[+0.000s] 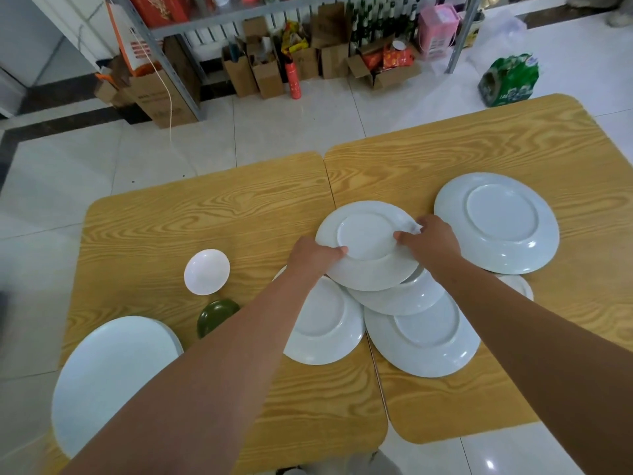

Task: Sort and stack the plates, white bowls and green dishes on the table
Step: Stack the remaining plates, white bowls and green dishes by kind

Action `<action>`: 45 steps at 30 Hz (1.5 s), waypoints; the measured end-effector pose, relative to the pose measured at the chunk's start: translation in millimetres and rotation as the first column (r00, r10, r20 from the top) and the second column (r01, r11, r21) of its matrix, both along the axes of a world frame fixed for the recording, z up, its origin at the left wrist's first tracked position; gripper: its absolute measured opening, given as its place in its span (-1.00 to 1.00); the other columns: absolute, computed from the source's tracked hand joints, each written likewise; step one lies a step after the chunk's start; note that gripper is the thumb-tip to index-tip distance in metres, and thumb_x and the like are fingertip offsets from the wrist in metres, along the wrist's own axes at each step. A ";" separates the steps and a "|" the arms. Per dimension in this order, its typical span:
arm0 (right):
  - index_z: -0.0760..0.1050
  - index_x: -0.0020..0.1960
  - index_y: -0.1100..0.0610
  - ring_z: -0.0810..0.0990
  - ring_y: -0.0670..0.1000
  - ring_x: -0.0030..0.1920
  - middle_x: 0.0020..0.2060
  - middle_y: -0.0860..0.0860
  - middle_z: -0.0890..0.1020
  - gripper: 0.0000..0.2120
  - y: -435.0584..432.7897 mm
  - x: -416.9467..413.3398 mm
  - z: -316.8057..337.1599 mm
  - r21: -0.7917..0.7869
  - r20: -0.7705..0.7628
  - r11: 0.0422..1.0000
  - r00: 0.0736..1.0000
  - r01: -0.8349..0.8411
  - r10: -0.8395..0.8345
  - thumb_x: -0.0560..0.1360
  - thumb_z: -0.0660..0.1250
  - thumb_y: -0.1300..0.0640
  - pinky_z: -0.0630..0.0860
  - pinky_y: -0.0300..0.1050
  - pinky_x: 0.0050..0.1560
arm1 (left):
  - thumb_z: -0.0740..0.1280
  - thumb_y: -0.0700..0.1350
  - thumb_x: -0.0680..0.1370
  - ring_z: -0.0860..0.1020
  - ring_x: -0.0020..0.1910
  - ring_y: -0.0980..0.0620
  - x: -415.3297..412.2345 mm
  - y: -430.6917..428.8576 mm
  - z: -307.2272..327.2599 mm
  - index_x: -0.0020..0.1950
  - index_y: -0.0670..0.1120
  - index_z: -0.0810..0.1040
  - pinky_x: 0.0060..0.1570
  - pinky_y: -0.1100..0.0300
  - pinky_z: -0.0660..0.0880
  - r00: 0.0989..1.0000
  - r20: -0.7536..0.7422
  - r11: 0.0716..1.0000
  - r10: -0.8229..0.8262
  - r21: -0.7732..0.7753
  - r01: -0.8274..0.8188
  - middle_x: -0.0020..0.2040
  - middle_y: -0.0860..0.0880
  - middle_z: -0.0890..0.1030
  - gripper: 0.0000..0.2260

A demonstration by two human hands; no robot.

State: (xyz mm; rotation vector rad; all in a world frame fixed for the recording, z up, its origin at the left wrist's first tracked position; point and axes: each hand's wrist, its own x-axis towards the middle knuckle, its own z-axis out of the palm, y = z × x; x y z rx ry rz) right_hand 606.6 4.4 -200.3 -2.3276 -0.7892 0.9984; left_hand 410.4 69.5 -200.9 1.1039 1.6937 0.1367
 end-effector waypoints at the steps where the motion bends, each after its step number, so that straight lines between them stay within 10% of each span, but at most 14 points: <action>1: 0.36 0.43 0.15 0.50 0.19 0.25 0.30 0.12 0.47 -0.38 -1.0 0.6 0.7 0.005 -0.022 1.000 0.999 0.031 -0.031 0.47 0.44 -0.06 0.43 0.02 0.16 | 0.58 0.12 0.20 0.61 0.09 -0.15 -1.2 0.1 1.4 0.28 -0.20 0.50 0.13 -0.07 0.57 0.999 0.035 1.000 -0.010 0.003 0.010 0.16 -0.11 0.61 -0.25; 6: 0.41 -0.02 0.19 0.49 0.11 -0.23 -0.25 0.08 0.45 -0.63 -10.6 -0.4 14.5 -0.030 -0.261 0.980 0.944 0.199 -0.199 0.41 0.53 0.04 0.56 0.08 -0.08 | 0.51 0.25 0.04 0.62 0.02 -0.10 -12.7 -4.8 20.2 0.19 -0.15 0.54 0.01 -0.06 0.62 0.993 0.021 0.991 -0.114 0.076 0.112 0.09 -0.07 0.63 -0.18; 12: 0.25 -0.41 0.12 0.25 0.05 -0.50 -0.50 0.04 0.28 -0.52 -5.0 -29.1 65.2 0.036 -0.342 0.987 0.930 0.154 -0.132 0.37 0.57 0.10 0.25 -0.07 -0.39 | 0.55 0.19 0.21 0.65 -0.03 -0.10 -54.5 -2.9 66.6 0.14 -0.18 0.58 -0.01 -0.06 0.63 0.991 -0.010 0.976 -0.133 0.172 0.133 0.05 -0.08 0.66 -0.35; 20: 0.51 -0.14 0.28 0.33 0.02 -0.45 -0.41 0.07 0.38 -0.77 23.4 -115.6 99.2 0.132 -0.372 0.986 0.927 0.103 -0.047 0.47 0.49 0.14 0.35 -0.23 -0.55 | 0.49 -0.15 0.47 0.57 0.11 -0.16 -151.8 8.7 114.1 0.22 -0.23 0.54 0.15 -0.15 0.56 0.988 0.148 0.971 0.042 0.226 -0.075 0.12 -0.12 0.59 -0.63; 23: 0.55 0.09 0.33 0.49 0.09 -0.39 -0.26 0.16 0.52 -0.58 39.7 -160.8 104.0 0.160 -0.383 0.977 0.921 0.142 -0.071 0.54 0.36 -0.05 0.51 -0.10 -0.35 | 0.46 -0.28 0.48 0.56 0.10 -0.14 -203.3 19.6 120.5 0.26 -0.20 0.52 0.12 -0.14 0.58 0.963 0.228 0.953 0.143 0.230 -0.196 0.12 -0.10 0.58 -0.64; 27: 0.42 0.24 0.22 0.68 0.25 -0.09 0.08 0.23 0.55 -0.46 68.3 -222.8 116.5 0.060 -0.658 0.959 0.734 0.276 -0.170 0.57 0.20 -0.25 0.67 0.13 -0.06 | 0.46 -0.27 0.47 0.58 0.01 -0.02 -269.2 39.7 127.1 0.22 -0.14 0.55 0.07 0.07 0.57 0.960 0.238 0.896 0.147 0.380 -0.231 0.04 -0.01 0.60 -0.67; 30: 0.35 0.26 0.25 0.63 0.31 0.03 0.14 0.24 0.49 -0.56 87.3 -268.5 125.1 0.066 -0.757 0.948 0.635 0.310 -0.155 0.60 0.27 -0.09 0.68 0.16 -0.21 | 0.42 -0.38 0.45 0.56 -0.04 0.02 -315.1 54.8 129.3 -0.02 -0.10 0.59 -0.05 0.25 0.50 0.953 0.288 0.848 0.089 0.480 -0.224 -0.06 -0.01 0.62 -0.78; 35: 0.57 0.14 0.25 0.52 0.18 0.09 0.21 0.22 0.51 -0.72 112.8 -329.7 117.6 0.149 -0.623 0.960 0.776 0.235 -0.093 0.52 0.25 0.47 0.63 0.02 -0.18 | 0.29 -0.41 0.48 0.60 -0.04 0.04 -372.8 75.0 118.9 -0.15 -0.08 0.59 -0.06 0.23 0.51 0.881 0.422 0.758 0.214 0.497 -0.422 -0.06 -0.04 0.64 -0.76; 38: 0.59 0.08 0.15 0.51 0.16 0.12 0.15 0.14 0.52 -0.68 121.9 -360.8 110.9 0.209 -0.558 0.958 0.828 0.197 -0.049 0.53 0.20 0.46 0.60 0.11 0.12 | 0.31 -0.27 0.57 0.58 -0.06 -0.02 -394.9 78.7 108.4 0.14 -0.13 0.54 -0.16 0.15 0.58 0.789 0.499 0.780 0.360 0.303 -0.548 -0.02 -0.03 0.58 -0.83; 45: 0.50 0.23 0.01 0.55 0.15 0.09 0.19 0.08 0.51 -0.63 139.7 -395.3 88.4 0.264 -0.395 0.961 0.918 0.082 0.031 0.55 0.22 0.38 0.64 0.16 0.03 | 0.30 -0.40 0.53 0.68 -0.05 -0.13 -434.5 88.3 84.4 0.14 -0.17 0.58 -0.19 0.06 0.64 0.773 0.460 0.841 0.438 0.094 -0.532 0.05 -0.18 0.67 -0.76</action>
